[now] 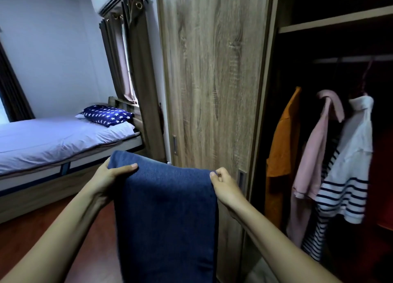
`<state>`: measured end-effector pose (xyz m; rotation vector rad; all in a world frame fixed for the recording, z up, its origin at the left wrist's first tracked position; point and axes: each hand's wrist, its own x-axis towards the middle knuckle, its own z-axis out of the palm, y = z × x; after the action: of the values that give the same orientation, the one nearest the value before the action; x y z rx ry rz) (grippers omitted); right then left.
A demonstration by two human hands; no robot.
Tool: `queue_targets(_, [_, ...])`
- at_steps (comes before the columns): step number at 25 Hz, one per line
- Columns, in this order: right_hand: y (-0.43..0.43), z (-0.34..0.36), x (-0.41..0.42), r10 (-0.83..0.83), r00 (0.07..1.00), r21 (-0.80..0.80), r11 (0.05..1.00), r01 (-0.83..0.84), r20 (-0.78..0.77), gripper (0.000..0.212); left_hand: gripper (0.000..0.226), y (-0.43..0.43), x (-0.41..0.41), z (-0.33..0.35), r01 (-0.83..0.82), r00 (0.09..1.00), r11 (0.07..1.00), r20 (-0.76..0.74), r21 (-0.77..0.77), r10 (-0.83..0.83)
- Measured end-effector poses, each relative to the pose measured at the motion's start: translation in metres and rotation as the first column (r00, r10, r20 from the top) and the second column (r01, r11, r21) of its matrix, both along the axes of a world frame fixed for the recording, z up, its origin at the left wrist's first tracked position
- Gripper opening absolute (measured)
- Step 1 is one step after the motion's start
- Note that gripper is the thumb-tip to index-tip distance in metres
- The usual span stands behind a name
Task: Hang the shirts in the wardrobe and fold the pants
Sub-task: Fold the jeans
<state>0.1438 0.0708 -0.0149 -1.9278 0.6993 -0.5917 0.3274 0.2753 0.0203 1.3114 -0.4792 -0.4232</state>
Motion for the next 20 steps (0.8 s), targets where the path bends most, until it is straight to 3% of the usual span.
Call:
queue_targets(3, [-0.001,0.005,0.000,0.033,0.996,0.025,0.999,-0.035,0.088,0.019,0.040,0.006,0.003,-0.008,-0.002,0.999,0.999,-0.048,-0.032,0.001])
queue_targets(6, [-0.008,0.009,-0.003,0.029,0.970,0.321,0.941,-0.108,0.240,0.021,0.036,0.006,0.006,-0.002,0.016,0.997,0.992,-0.079,-0.126,-0.026])
queue_targets(9, [-0.015,0.018,-0.011,0.246,0.966,0.577,0.778,-0.246,0.080,0.068,0.030,0.002,0.005,0.013,0.046,0.997,0.975,-0.055,-0.217,-0.059])
queue_targets(12, [-0.007,0.016,-0.013,0.422,0.894,0.783,0.501,-0.368,0.149,0.068,0.036,0.000,0.001,0.014,0.066,0.997,0.965,-0.009,-0.254,-0.071])
queue_targets(15, [0.001,0.008,-0.006,0.428,0.827,0.809,0.294,-0.510,0.365,0.061,0.040,0.004,0.000,0.013,0.049,0.998,0.960,-0.016,-0.275,-0.055])
queue_targets(18, [0.003,0.010,-0.002,0.386,0.792,0.745,0.304,-0.594,0.473,0.063,0.048,0.011,0.006,0.018,-0.001,0.999,0.975,0.041,-0.221,0.011])
queue_targets(20, [0.008,0.015,-0.002,0.419,0.757,0.715,0.290,-0.635,0.502,0.061,0.069,0.015,0.012,0.020,-0.015,0.997,0.977,0.065,-0.215,0.030])
